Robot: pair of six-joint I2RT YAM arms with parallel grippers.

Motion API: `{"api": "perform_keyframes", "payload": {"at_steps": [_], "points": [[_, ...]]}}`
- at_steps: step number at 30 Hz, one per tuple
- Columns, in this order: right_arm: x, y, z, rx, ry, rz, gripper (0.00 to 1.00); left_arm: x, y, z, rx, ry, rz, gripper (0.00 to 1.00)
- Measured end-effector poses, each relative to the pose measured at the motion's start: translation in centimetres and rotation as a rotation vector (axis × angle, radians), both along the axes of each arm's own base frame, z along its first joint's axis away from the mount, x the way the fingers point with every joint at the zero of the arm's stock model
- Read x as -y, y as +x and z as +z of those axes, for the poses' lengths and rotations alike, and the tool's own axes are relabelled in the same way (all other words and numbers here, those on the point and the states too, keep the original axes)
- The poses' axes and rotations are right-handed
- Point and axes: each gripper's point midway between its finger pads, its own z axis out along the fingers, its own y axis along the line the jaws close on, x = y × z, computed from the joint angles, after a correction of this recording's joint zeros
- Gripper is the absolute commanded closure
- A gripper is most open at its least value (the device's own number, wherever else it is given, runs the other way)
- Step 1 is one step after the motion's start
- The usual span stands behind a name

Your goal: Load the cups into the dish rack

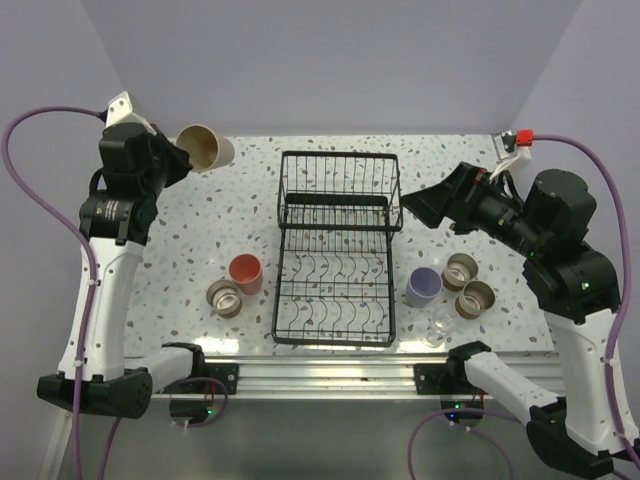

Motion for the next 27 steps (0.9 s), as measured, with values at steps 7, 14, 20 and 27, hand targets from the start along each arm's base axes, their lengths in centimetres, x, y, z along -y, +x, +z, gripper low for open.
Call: {"api": "perform_keyframes", "payload": {"at_steps": [7,14,20,27], "points": [[-2.6,0.6,1.3,-0.028,0.128,0.079,0.02,2.4,-2.0,5.8,0.133,-0.075,-0.126,0.97],[-5.7,1.7,2.5,-0.083,0.208,0.187,0.02,4.6,-4.3,10.6,0.237,-0.158,-0.241,1.00],[-8.0,1.4,4.6,-0.083,0.264,0.262,0.02,8.0,-5.5,11.1,0.277,-0.282,-0.416,1.00],[-10.6,-0.1,9.9,-0.008,0.449,0.386,0.02,12.2,-6.8,12.6,0.400,-0.504,-0.649,1.00]]}}
